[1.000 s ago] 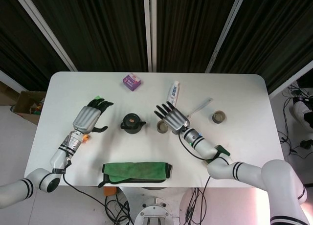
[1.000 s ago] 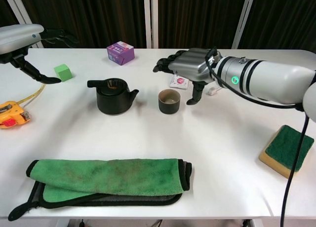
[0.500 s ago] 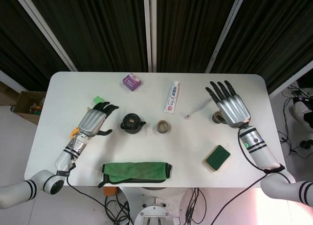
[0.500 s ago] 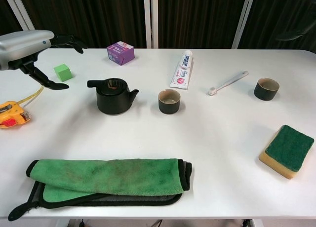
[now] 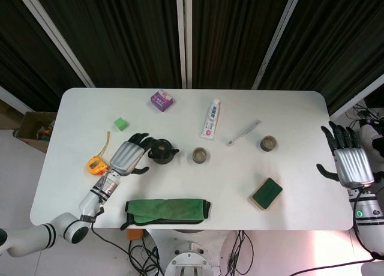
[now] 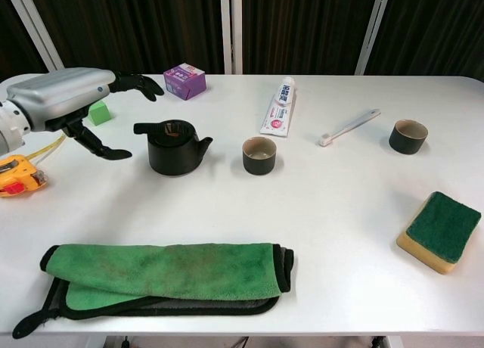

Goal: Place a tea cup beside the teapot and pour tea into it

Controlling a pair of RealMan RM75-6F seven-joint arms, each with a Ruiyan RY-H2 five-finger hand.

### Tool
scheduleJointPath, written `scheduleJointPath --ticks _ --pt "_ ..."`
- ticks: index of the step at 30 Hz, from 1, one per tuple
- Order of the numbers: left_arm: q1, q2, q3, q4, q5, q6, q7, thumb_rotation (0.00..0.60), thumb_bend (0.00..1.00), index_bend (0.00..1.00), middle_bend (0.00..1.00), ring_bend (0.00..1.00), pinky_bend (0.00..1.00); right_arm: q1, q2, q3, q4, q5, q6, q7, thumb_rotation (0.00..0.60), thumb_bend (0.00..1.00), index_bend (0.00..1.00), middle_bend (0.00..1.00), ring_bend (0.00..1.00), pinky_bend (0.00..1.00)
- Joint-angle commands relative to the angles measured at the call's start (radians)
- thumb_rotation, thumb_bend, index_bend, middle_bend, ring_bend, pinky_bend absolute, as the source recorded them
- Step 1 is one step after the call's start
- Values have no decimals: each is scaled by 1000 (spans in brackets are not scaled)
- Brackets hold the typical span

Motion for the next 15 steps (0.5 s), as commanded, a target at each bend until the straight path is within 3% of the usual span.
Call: scheduleJointPath --ticks 1,15 --pt "-4 -41 -9 22 -11 8 30 600 192 187 208 123 151 -32 -4 -4 21 -25 33 27 600 176 0 0 0 0" --pt "-28 -73 -47 37 -55 -12 90 600 192 203 272 166 193 -52 21 48 -9 -57 50 26 600 176 0 0 0 0"
